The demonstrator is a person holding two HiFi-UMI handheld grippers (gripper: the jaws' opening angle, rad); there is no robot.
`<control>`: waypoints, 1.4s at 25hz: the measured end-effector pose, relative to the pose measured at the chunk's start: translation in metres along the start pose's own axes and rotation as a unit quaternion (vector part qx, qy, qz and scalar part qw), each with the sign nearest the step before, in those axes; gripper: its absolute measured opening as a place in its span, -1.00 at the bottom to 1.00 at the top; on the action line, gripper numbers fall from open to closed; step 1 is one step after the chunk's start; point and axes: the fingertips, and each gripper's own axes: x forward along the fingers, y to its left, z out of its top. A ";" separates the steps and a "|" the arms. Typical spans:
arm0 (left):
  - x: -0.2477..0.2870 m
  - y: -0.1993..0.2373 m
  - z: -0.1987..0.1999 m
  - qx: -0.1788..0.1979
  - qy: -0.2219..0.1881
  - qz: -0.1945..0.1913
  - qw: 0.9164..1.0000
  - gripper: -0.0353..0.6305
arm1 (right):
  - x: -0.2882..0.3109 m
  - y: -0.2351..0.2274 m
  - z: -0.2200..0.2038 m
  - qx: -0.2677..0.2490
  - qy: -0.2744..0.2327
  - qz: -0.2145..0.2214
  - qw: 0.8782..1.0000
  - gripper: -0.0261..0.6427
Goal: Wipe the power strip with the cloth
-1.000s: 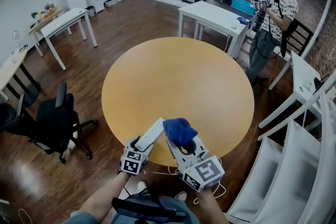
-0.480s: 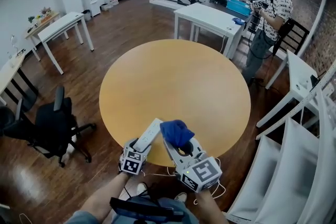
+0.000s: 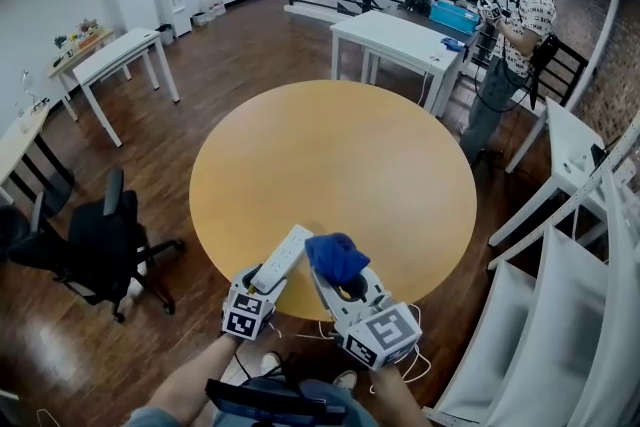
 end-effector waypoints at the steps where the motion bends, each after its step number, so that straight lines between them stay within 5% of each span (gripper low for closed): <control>1: -0.003 -0.002 0.006 0.004 -0.010 -0.002 1.000 -0.02 | 0.000 0.001 0.002 0.000 -0.003 0.001 1.000 -0.74; 17: -0.071 -0.036 0.168 0.099 -0.190 -0.028 0.976 -0.03 | 0.026 0.041 0.064 0.004 -0.064 0.073 0.995 -0.74; 29: -0.087 -0.054 0.194 0.174 -0.217 -0.024 0.960 -0.03 | 0.058 0.080 0.052 0.008 -0.022 0.147 0.989 -0.74; 35: -0.093 -0.052 0.193 0.159 -0.219 -0.024 0.962 -0.03 | 0.056 0.064 0.061 -0.008 -0.034 0.132 0.991 -0.74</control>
